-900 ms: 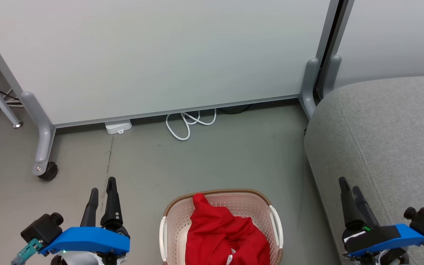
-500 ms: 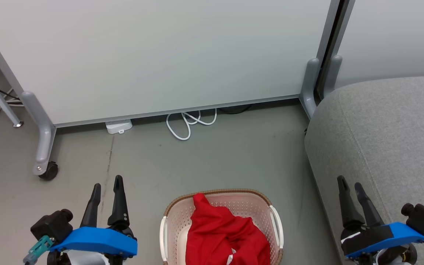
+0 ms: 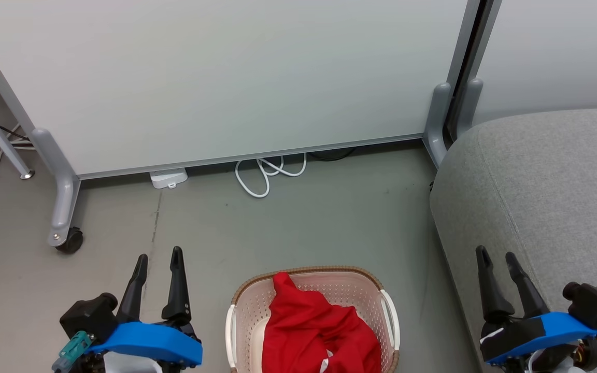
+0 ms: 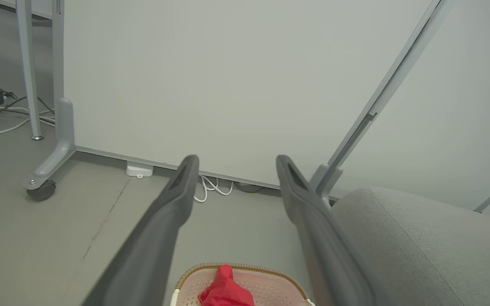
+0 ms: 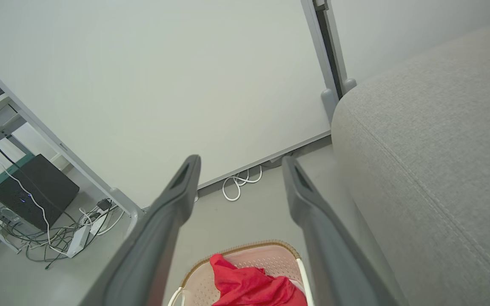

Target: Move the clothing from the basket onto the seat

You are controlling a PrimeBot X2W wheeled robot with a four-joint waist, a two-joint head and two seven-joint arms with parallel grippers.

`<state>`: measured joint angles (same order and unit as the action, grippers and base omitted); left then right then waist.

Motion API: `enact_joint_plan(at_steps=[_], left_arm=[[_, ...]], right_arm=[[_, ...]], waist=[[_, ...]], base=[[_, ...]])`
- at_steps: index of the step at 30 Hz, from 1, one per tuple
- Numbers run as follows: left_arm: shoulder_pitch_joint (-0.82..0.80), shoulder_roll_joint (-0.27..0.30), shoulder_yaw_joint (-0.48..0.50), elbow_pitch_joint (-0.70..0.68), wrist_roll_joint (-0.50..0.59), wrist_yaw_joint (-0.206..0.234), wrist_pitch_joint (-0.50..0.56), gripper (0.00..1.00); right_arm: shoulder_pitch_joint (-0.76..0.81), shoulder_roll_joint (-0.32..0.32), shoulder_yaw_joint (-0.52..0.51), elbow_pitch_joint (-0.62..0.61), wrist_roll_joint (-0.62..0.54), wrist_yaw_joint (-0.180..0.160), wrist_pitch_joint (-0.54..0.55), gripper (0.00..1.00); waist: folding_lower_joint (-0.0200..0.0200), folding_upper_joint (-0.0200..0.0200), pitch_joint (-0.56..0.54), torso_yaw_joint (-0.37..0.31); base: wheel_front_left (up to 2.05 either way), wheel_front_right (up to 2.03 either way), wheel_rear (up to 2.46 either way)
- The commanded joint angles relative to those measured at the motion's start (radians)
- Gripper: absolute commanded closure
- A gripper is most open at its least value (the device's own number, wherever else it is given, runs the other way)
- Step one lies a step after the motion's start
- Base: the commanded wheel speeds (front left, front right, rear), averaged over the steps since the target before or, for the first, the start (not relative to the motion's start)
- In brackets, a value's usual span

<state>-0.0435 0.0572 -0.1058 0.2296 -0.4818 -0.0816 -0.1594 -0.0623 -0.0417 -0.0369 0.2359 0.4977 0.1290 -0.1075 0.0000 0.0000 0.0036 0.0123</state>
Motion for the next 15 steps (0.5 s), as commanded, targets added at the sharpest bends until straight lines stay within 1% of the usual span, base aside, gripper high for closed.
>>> enact_joint_plan(at_steps=[1, 15], left_arm=[[-0.007, 0.005, -0.001, -0.005, 0.023, -0.005, -0.009, 0.00], [-0.001, 0.001, -0.013, -0.004, 0.137, -0.008, -0.042, 0.00]], right_arm=[[-0.011, -0.008, -0.003, -0.012, -0.026, 0.002, -0.008, 0.00], [-0.008, -0.010, -0.018, -0.009, -0.154, 0.002, -0.019, 0.00]], waist=[[0.0000, 0.0000, 0.000, 0.000], [0.0000, 0.0000, -0.002, -0.001]], base=[[0.00, 0.00, 0.00], [0.00, 0.00, 0.00]])
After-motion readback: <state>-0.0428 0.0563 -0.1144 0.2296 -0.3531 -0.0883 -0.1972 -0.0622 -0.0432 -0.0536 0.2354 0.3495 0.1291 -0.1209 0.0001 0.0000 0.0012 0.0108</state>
